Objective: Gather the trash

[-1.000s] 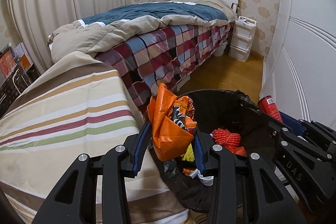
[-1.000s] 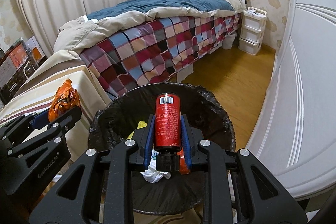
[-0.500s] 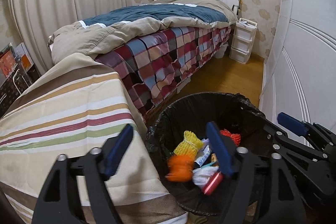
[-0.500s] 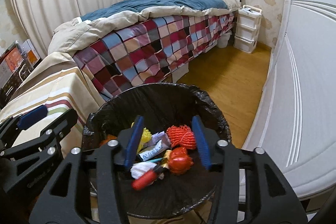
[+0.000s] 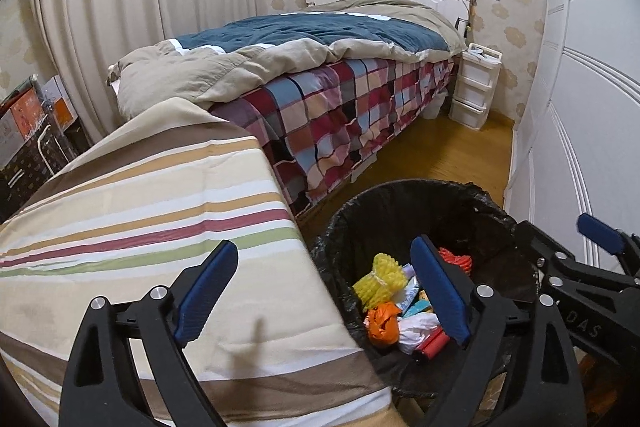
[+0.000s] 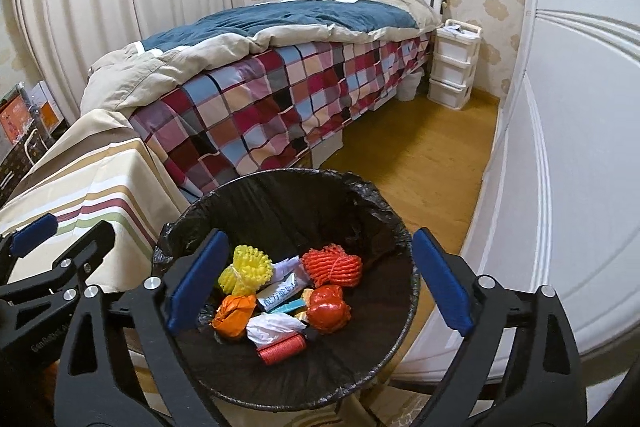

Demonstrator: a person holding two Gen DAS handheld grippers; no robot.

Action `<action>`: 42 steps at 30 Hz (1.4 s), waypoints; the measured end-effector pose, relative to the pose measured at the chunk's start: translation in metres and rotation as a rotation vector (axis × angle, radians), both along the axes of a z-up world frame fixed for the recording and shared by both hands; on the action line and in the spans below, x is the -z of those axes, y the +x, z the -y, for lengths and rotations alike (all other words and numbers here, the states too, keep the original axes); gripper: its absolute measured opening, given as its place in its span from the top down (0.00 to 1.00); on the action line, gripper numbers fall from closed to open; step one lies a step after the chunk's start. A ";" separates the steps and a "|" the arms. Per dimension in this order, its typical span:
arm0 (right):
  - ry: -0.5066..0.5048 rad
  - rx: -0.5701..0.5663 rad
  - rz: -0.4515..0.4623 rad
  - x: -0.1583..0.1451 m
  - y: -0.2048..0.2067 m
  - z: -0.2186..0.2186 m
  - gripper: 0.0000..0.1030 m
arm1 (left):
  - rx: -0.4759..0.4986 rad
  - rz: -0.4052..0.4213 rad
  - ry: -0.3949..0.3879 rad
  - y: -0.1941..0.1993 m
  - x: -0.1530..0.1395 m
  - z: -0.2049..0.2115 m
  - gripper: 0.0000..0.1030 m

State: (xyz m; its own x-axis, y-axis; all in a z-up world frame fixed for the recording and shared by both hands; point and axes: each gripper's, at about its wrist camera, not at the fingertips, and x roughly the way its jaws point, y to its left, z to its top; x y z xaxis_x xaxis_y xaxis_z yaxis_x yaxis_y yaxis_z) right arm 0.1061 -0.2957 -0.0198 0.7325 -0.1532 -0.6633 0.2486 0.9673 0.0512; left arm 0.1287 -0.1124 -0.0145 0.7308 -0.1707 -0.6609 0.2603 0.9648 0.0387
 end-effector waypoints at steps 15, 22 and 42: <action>-0.037 0.022 0.030 -0.012 -0.047 -0.026 0.05 | -0.090 0.065 0.029 -0.045 -0.015 -0.040 0.12; -0.024 -0.001 0.046 -0.022 -0.074 -0.042 0.05 | -0.096 0.097 0.031 -0.077 -0.026 -0.056 0.12; -0.028 -0.090 0.099 -0.050 -0.135 -0.081 0.05 | -0.158 0.156 -0.012 -0.145 -0.053 -0.097 0.12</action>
State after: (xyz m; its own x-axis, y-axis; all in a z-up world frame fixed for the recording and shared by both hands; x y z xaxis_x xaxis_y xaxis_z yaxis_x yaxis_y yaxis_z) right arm -0.0293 -0.2150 0.0305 0.8060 -0.1014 -0.5832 0.1559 0.9868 0.0438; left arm -0.0159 -0.0158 0.0388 0.8422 -0.0531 -0.5366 0.0977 0.9937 0.0549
